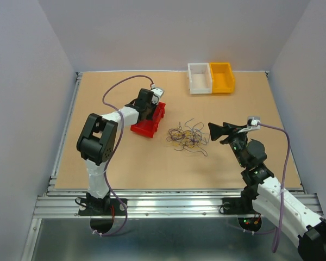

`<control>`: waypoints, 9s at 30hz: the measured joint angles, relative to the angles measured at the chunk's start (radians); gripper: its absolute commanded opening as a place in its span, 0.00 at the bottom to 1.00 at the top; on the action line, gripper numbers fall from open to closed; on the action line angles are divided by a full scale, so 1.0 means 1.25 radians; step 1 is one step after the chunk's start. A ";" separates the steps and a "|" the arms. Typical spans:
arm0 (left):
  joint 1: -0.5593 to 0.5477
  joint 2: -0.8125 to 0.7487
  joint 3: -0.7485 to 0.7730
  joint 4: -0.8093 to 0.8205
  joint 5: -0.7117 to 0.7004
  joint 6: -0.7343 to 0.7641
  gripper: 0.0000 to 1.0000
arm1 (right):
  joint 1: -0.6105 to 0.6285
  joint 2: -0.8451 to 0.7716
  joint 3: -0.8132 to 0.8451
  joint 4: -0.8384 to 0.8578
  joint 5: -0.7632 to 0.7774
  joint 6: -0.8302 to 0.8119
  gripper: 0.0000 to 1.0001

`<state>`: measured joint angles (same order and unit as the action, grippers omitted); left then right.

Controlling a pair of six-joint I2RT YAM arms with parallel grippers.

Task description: Untangle the cables

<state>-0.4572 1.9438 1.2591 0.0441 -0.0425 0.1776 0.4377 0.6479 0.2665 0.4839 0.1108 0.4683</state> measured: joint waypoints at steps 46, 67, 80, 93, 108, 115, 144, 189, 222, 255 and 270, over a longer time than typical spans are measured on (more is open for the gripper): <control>-0.041 -0.522 -0.351 0.199 0.293 0.114 0.70 | 0.000 0.457 0.331 -0.511 0.133 0.191 0.83; -0.049 -0.535 -0.360 0.230 0.309 0.130 0.70 | 0.000 0.570 0.337 -0.408 0.206 0.419 0.75; -0.054 -0.535 -0.360 0.232 0.306 0.133 0.70 | 0.000 0.629 0.323 -0.324 0.161 0.448 0.63; -0.056 -0.535 -0.360 0.232 0.303 0.139 0.70 | 0.000 0.555 0.293 -0.352 0.210 0.445 0.84; -0.059 -0.528 -0.360 0.232 0.288 0.141 0.70 | 0.000 0.477 0.233 -0.346 0.162 0.555 0.85; -0.059 -0.523 -0.360 0.232 0.283 0.142 0.70 | 0.003 0.500 0.218 -0.285 0.120 0.587 0.82; -0.207 -0.520 -0.360 0.240 0.292 0.177 0.72 | 0.036 0.278 0.155 -0.034 0.138 0.413 0.01; -0.302 -0.171 -0.103 0.331 0.418 0.030 0.00 | 0.107 0.056 0.078 -0.024 0.188 0.348 0.61; 0.122 -0.570 -0.201 0.223 0.291 -0.162 0.00 | 0.112 0.377 0.074 0.222 -0.127 0.110 0.88; 0.233 -0.440 -0.362 0.511 0.529 -0.466 0.00 | 0.112 0.354 0.074 0.182 -0.106 0.104 0.88; 0.193 -0.369 -0.379 0.670 0.534 -0.502 0.00 | 0.112 0.354 0.074 0.176 -0.103 0.103 0.88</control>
<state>-0.2161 1.4826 0.7849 0.8818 0.6250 -0.4500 0.5774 1.0904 0.3595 0.7044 -0.0181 0.5972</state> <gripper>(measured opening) 0.037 0.875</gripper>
